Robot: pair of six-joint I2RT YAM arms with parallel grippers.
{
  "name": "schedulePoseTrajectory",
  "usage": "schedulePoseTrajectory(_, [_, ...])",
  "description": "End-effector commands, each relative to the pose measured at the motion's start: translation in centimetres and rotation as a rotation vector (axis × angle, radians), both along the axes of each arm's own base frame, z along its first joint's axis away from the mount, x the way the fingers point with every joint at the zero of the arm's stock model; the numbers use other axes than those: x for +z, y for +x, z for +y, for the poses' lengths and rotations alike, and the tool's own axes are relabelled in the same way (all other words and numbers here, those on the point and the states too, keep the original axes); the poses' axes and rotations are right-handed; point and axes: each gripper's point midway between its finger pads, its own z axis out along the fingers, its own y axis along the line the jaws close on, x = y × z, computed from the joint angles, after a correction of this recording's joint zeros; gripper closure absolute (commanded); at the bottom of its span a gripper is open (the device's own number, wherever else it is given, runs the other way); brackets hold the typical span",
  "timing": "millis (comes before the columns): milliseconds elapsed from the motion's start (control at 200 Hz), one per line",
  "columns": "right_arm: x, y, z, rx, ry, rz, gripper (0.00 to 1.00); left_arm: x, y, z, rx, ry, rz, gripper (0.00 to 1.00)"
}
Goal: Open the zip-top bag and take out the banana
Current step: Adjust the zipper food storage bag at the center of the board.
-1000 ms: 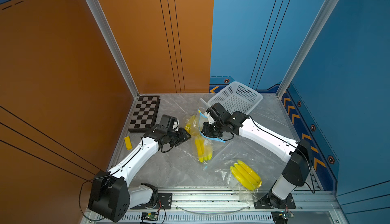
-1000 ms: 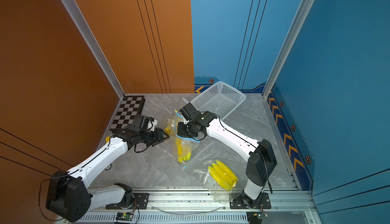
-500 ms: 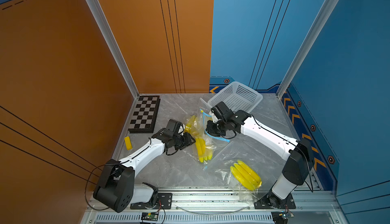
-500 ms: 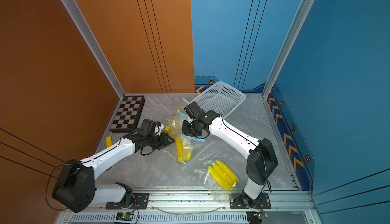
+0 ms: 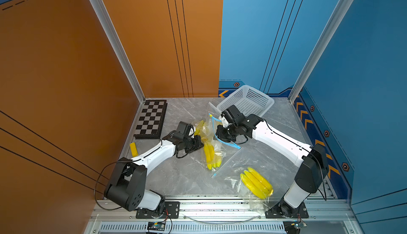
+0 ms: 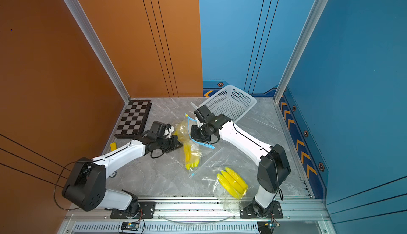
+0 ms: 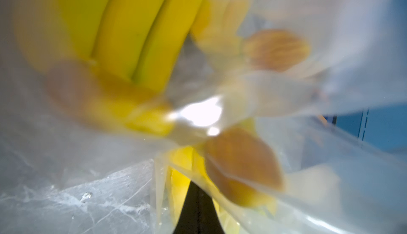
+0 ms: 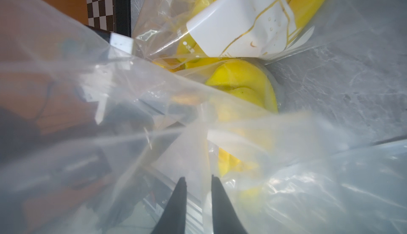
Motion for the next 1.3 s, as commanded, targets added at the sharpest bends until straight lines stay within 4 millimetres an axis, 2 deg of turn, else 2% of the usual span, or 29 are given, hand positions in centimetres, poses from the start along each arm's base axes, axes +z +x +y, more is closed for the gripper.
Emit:
schedulePoseTrajectory(0, [3.3, -0.9, 0.4, 0.043, 0.094, -0.048, 0.8, 5.7, -0.1, 0.0, -0.052, 0.013, -0.137, 1.0])
schedulePoseTrajectory(50, [4.1, -1.3, 1.1, 0.067, 0.135, -0.063, 0.82, 6.7, -0.5, -0.4, -0.062, -0.004, -0.149, 1.0])
schedulePoseTrajectory(125, [4.9, -1.9, 2.1, 0.089, 0.188, -0.096, 0.82, 6.6, -1.5, -1.4, -0.091, -0.037, -0.116, 1.0])
schedulePoseTrajectory(215, [4.0, -2.4, 2.3, 0.082, 0.174, -0.094, 0.85, 6.9, -2.0, -0.7, -0.027, -0.048, -0.103, 1.0])
schedulePoseTrajectory(265, [3.5, -2.4, 2.3, 0.08, 0.163, -0.093, 0.85, 8.1, -1.8, 0.2, 0.036, -0.073, -0.125, 0.72])
schedulePoseTrajectory(285, [3.3, -2.3, 2.3, 0.075, 0.158, -0.095, 0.86, 8.8, -1.8, 0.5, 0.059, -0.09, -0.137, 0.65])
schedulePoseTrajectory(380, [3.0, -2.1, 2.7, 0.063, 0.163, -0.101, 0.87, 12.3, -1.5, 2.2, 0.157, -0.157, -0.19, 0.49])
schedulePoseTrajectory(485, [3.1, -1.9, 3.4, 0.064, 0.171, -0.109, 0.87, 15.2, -1.6, 2.6, 0.191, -0.246, -0.198, 0.41])
schedulePoseTrajectory(536, [3.0, -2.0, 3.8, 0.069, 0.173, -0.109, 0.88, 16.0, -1.6, 2.2, 0.186, -0.277, -0.187, 0.37])
schedulePoseTrajectory(586, [3.0, -2.1, 4.3, 0.074, 0.18, -0.109, 0.88, 15.7, -1.6, 1.8, 0.176, -0.293, -0.156, 0.35])
schedulePoseTrajectory(601, [2.9, -2.2, 4.4, 0.077, 0.181, -0.108, 0.88, 16.8, -1.5, 1.5, 0.168, -0.309, -0.172, 0.35])
schedulePoseTrajectory(686, [2.9, -2.5, 5.1, 0.087, 0.187, -0.107, 0.88, 17.5, -1.6, 0.4, 0.135, -0.321, -0.17, 0.34])
schedulePoseTrajectory(881, [2.8, -2.5, 5.4, 0.084, 0.182, -0.109, 0.89, 16.7, -2.0, -1.5, 0.082, -0.315, -0.129, 0.36])
schedulePoseTrajectory(1016, [2.6, -2.2, 5.1, 0.07, 0.17, -0.119, 0.89, 15.1, -2.6, -2.2, 0.051, -0.274, -0.084, 0.46])
schedulePoseTrajectory(1126, [2.6, -2.2, 5.0, 0.064, 0.166, -0.125, 0.9, 13.8, -3.1, -2.0, 0.046, -0.236, -0.055, 0.55])
schedulePoseTrajectory(1221, [2.8, -2.2, 5.1, 0.071, 0.169, -0.13, 0.9, 12.8, -3.2, -2.1, 0.041, -0.218, -0.032, 0.68])
schedulePoseTrajectory(1296, [3.0, -2.4, 5.1, 0.09, 0.17, -0.145, 0.93, 12.8, -2.9, -2.2, 0.041, -0.211, -0.034, 0.88])
